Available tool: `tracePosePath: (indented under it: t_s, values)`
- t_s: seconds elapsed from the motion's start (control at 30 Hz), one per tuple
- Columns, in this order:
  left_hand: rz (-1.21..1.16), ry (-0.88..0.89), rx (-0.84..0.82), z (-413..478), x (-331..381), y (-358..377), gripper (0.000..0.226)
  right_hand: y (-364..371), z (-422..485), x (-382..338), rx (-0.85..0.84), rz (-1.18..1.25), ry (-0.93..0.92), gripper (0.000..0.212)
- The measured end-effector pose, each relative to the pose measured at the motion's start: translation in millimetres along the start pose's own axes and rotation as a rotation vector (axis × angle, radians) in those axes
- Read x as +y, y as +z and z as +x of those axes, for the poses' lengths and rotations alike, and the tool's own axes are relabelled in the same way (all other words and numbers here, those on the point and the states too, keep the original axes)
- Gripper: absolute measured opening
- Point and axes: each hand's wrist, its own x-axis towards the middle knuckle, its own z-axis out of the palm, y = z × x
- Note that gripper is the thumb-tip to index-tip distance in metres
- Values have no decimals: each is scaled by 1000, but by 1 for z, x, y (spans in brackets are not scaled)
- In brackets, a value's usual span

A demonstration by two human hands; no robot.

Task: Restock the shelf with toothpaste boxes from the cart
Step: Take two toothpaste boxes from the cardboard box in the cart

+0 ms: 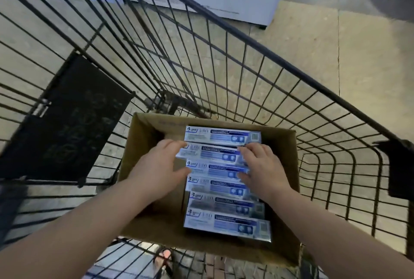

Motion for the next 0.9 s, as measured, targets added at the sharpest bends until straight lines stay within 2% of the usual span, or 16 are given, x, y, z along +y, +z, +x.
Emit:
tracePosePath:
  t_s: [0.2,0.27,0.4,0.57,0.73,0.9]
  values:
    - [-124,-9,53,13,-8,10,56,18,2,1,42,-106,-32,63]
    - [-144,-12,80,15,-12,12,56,26,0,2,21,0,16,60]
    - [-167,-8,138,20,-18,10,53,23,-5,3,-18,437,143,58]
    - [-207,-16,203,32,-21,9,49,-11,-32,22,77,551,124,52]
    - [-229,31,144,55,-13,24,47,-52,-53,31,250,645,106,49]
    - [-123,111,104,76,-16,42,60,-58,-44,37,359,746,179,47]
